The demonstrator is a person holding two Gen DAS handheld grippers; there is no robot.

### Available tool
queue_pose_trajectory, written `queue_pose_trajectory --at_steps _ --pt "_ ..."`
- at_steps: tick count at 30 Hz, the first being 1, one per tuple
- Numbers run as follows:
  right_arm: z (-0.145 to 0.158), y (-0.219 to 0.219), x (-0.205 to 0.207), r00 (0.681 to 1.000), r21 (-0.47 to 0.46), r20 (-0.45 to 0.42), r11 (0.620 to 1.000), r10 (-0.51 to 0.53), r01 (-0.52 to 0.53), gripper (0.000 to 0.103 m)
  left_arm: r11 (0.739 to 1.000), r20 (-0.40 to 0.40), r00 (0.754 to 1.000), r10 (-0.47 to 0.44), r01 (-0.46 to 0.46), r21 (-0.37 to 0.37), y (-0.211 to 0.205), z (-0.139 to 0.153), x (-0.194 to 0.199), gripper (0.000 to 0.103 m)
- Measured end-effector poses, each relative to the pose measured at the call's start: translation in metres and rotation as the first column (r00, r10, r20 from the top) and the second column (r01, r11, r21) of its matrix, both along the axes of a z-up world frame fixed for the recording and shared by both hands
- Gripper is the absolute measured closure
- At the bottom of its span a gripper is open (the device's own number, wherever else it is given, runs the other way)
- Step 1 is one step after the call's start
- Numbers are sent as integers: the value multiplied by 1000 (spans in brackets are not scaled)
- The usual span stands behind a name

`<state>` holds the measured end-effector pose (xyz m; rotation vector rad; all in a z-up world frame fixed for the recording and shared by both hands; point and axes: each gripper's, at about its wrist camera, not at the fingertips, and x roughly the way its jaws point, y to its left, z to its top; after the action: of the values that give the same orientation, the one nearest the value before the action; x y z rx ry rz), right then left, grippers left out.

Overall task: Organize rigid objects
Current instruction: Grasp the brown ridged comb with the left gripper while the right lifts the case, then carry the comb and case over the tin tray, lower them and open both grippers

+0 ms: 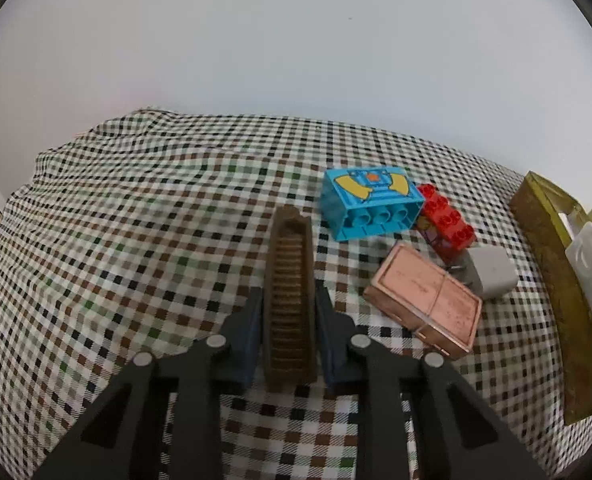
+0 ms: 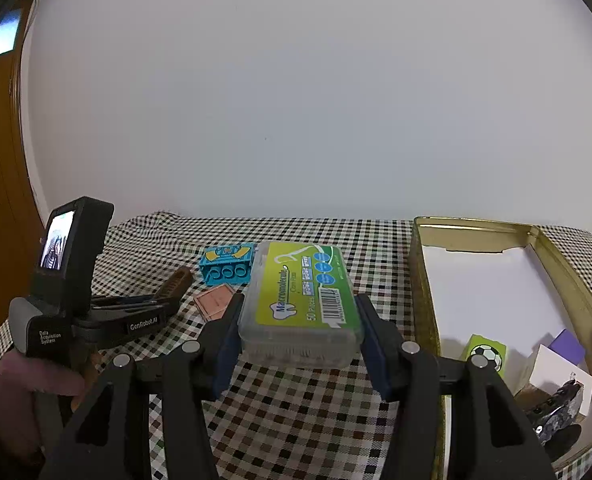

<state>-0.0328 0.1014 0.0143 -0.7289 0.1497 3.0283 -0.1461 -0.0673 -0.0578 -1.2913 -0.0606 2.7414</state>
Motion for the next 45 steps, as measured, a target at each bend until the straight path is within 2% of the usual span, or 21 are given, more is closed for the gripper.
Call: queue_pose_trajectory --at_steps 3,5,7,9,13,18,23,28,36,40,43,45 --pt "3 3 4 1000 -9 -26 1000 -6 5 47 998 -49 999 1 2 63 -4 8 7 80" --pt "8 6 10 998 -18 -59 1000 -11 10 47 998 -146 989 -12 21 56 0 21 15 80" --pt "13 10 17 995 -15 -94 1000 -27 26 47 998 -263 963 -49 60 34 8 35 30 80" --pt "17 15 25 991 -17 -125 999 -39 38 47 993 -321 943 -85 108 55 14 43 40 80" --pt "25 29 42 981 -8 -176 997 -82 82 47 979 -353 926 -134 179 96 26 49 51 80" --pt "30 52 59 966 1 -210 988 -151 155 47 968 -390 900 -193 241 76 56 57 68 80" --pt "28 82 68 956 5 -200 976 -213 218 47 943 -403 884 -236 308 124 94 67 81 80" --pt "27 120 83 956 -35 -204 978 -209 206 47 921 -379 873 -308 374 114 143 66 87 80" --pt "17 173 82 961 15 -109 966 -255 258 47 888 -352 844 -404 454 68 218 54 86 80" --pt "9 195 75 965 -8 -41 966 -260 260 47 882 -300 850 -432 468 54 237 48 78 80" --pt "3 214 60 964 -34 5 963 -267 267 47 886 -244 865 -439 461 40 247 43 71 80" --pt "1 212 52 968 -34 33 968 -249 250 47 884 -208 870 -446 465 50 254 37 68 80"
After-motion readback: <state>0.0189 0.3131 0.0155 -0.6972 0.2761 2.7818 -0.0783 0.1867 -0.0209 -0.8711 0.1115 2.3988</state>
